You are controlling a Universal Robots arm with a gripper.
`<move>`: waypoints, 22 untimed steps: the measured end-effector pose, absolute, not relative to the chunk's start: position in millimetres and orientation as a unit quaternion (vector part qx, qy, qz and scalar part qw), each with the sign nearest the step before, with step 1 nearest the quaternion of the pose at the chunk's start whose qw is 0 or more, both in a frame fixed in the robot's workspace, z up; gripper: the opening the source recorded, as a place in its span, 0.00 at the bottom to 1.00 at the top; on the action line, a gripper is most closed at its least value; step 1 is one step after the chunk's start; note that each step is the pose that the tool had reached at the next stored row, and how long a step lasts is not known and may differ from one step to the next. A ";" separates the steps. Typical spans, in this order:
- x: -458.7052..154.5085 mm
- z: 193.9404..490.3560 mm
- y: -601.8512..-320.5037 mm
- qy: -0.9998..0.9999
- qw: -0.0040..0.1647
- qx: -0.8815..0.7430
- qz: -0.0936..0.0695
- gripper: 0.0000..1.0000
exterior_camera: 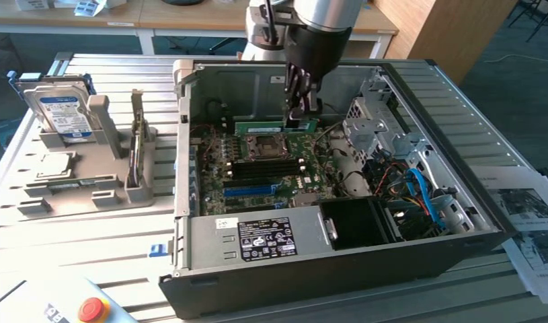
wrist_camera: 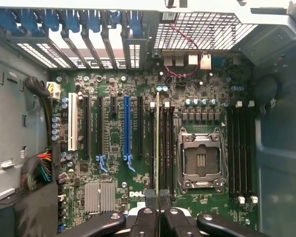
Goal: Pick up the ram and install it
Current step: 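Insert the ram into the slot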
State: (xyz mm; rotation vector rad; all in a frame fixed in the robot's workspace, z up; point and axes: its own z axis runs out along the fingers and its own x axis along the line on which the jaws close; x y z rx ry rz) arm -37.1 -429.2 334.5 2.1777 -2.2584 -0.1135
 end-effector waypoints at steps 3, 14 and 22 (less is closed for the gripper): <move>-37.1 330.2 -429.2 -0.719 0.001 0.694 -0.036 0.12; -37.1 312.7 -429.2 -0.719 0.001 0.694 -0.036 0.12; -37.1 298.4 -429.2 -0.719 0.001 0.694 -0.036 0.12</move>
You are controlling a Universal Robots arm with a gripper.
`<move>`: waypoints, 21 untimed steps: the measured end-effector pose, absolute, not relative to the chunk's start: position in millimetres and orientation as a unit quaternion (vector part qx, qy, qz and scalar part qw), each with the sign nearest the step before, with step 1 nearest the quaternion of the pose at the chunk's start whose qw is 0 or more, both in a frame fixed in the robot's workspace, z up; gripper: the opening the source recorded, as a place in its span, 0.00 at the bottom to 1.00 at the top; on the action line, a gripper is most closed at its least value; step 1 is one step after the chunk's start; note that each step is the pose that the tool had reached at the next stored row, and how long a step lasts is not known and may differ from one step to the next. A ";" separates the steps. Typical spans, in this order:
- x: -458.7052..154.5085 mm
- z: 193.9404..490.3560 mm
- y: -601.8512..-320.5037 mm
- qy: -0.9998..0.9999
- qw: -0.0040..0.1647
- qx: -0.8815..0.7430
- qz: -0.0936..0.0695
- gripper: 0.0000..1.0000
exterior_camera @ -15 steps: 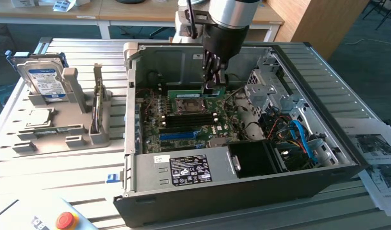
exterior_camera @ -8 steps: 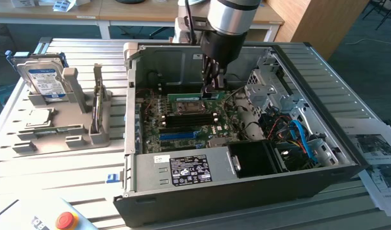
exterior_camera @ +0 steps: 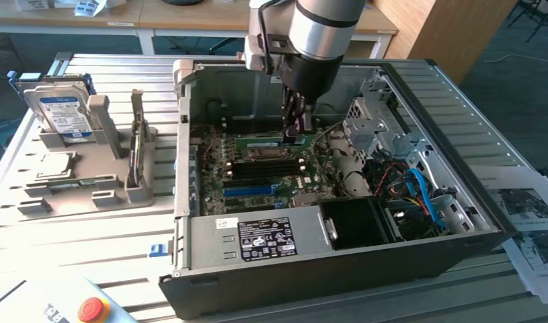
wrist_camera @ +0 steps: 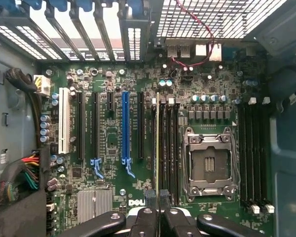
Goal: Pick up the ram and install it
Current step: 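Insert the ram into the slot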
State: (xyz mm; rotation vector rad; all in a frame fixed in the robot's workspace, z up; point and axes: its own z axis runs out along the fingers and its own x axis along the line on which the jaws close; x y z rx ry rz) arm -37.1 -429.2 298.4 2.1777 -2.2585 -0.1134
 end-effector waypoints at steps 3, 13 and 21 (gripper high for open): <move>-37.1 293.0 -429.2 -0.719 0.001 0.694 -0.036 0.12; -37.1 277.4 -429.2 -0.719 0.001 0.694 -0.036 0.12; -37.1 264.7 -429.1 -0.719 0.001 0.694 -0.036 0.12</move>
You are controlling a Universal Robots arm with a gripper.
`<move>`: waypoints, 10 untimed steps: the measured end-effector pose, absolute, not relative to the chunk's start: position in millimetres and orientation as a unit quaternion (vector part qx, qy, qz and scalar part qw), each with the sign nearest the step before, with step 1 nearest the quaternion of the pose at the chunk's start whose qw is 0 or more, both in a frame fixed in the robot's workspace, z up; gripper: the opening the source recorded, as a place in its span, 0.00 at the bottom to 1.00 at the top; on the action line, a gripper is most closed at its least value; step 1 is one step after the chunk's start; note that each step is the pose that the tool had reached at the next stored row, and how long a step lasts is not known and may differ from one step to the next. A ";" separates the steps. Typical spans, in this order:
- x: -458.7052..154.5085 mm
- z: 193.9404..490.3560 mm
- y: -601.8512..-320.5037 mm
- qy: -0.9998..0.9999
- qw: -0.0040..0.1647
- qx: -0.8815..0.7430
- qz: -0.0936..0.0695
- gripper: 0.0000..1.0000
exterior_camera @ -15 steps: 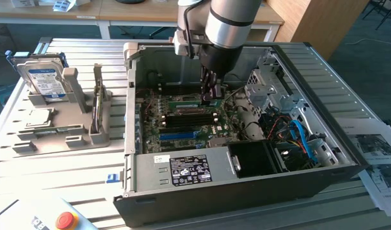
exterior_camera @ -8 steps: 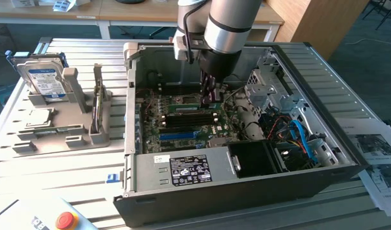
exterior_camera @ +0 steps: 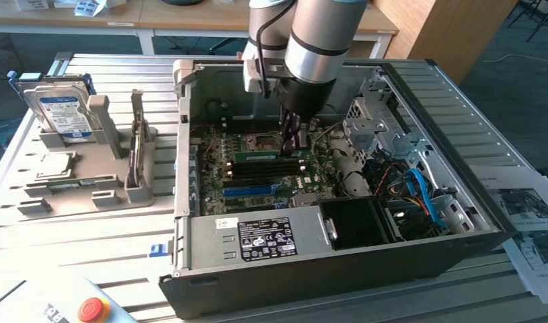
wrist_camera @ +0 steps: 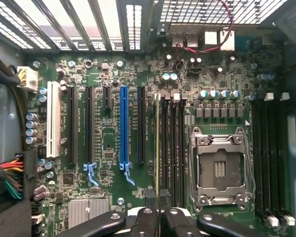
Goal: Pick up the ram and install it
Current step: 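Insert the ram into the slot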
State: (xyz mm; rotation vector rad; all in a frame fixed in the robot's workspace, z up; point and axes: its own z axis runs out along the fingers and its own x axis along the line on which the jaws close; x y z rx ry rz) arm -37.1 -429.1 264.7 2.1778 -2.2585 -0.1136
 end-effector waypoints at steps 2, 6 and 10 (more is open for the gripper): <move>-37.1 261.6 -429.1 -0.719 0.001 0.694 -0.036 0.12; -37.2 259.4 -429.2 -0.719 0.001 0.694 -0.036 0.12; -37.1 259.3 -429.0 -0.719 0.001 0.694 -0.036 0.12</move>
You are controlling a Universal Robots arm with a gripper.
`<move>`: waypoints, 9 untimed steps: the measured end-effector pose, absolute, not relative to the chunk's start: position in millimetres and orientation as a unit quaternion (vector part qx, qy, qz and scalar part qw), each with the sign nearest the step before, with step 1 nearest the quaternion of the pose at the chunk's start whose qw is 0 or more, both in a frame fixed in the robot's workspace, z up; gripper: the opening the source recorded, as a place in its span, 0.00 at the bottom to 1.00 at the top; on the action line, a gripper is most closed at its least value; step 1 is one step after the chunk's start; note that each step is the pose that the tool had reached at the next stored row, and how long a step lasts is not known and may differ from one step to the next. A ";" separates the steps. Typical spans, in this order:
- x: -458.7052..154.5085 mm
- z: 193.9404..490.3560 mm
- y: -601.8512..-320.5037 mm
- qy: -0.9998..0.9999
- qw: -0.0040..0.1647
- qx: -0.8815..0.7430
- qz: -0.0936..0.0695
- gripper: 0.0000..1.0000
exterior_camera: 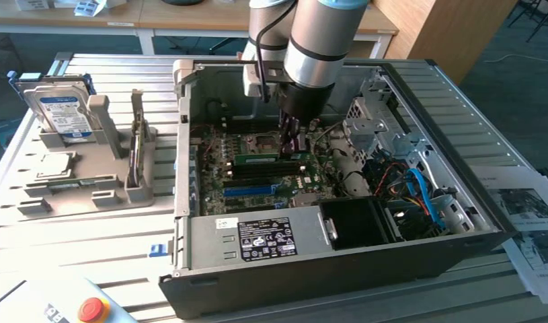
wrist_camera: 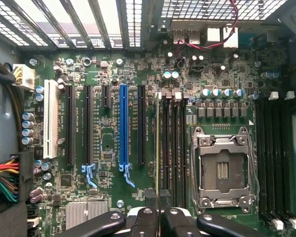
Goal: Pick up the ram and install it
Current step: 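Insert the ram into the slot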
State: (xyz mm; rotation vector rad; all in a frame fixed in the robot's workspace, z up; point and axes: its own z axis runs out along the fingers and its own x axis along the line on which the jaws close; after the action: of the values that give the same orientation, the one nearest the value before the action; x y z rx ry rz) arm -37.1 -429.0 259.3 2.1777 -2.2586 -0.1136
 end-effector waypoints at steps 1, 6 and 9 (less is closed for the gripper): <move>-37.2 259.1 -428.2 -0.719 0.001 0.694 -0.036 0.12; -37.2 258.5 -421.6 -0.719 0.001 0.694 -0.036 0.12; -37.1 258.3 -419.6 -0.719 0.001 0.694 -0.036 0.12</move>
State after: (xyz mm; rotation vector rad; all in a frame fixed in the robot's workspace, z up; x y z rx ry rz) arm -37.1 -419.6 258.3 2.1777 -2.2584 -0.1133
